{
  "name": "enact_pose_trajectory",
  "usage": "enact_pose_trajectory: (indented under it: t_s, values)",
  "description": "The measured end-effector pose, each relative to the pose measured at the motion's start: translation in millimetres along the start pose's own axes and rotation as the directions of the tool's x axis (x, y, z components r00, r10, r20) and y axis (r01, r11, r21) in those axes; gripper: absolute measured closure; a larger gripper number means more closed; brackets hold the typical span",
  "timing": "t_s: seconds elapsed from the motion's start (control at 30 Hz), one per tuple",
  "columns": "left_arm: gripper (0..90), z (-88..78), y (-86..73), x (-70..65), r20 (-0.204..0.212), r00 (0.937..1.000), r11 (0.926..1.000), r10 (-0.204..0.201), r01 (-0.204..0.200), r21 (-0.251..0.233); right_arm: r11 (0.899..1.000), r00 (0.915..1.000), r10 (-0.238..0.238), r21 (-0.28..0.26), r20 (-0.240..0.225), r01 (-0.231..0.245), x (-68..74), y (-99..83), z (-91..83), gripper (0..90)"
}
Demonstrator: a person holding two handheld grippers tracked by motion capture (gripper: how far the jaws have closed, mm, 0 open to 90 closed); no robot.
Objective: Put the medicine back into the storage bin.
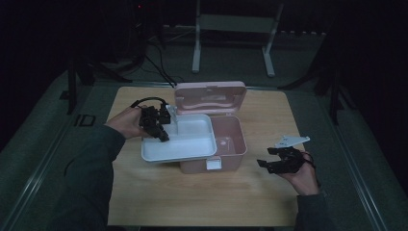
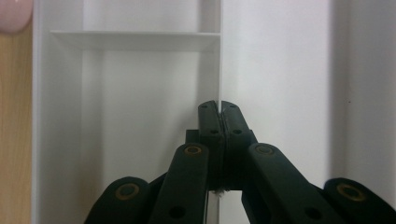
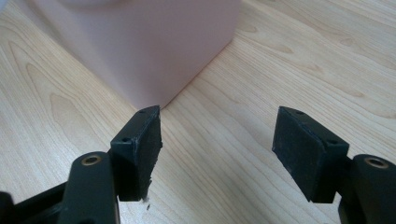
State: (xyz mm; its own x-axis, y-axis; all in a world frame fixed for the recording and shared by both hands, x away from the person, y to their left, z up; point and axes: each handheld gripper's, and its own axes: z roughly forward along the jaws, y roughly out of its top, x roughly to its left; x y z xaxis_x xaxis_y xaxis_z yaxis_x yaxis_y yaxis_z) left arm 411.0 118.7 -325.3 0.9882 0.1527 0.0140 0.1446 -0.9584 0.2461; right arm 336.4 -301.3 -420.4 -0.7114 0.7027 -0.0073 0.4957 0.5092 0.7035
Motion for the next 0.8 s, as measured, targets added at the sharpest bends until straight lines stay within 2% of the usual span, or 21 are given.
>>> enact_pose_trajectory:
  t_s: [0.1,0.4,0.47,0.57,0.8]
  values:
    - [89.1,2.3,6.2,3.2,-0.004,0.9999,1.0000,0.010,-0.010,-0.001,1.000,1.0000,0.001,0.002,0.000,-0.001,0.2,-0.1,0.9,32.2]
    - [88.9,10.1,16.3,12.2,0.000,1.0000,1.0000,0.000,0.000,-0.001,1.000,1.0000,0.001,0.005,0.001,-0.001,0.4,-0.2,1.4,32.1]
    - [88.6,10.5,18.2,12.4,0.003,1.0000,1.0000,-0.006,0.006,0.001,1.000,1.0000,-0.002,0.010,0.001,0.002,0.9,-0.1,3.2,31.8]
    - [87.9,9.7,25.7,11.3,-0.013,0.9999,0.9999,0.007,-0.006,0.013,1.000,1.0000,-0.005,0.013,-0.001,0.005,1.9,0.2,4.6,31.8]
    - [87.7,11.6,35.2,12.8,-0.011,0.9998,0.9997,0.016,-0.016,0.018,1.000,0.9998,-0.015,0.024,0.011,0.015,2.8,0.3,5.2,31.7]
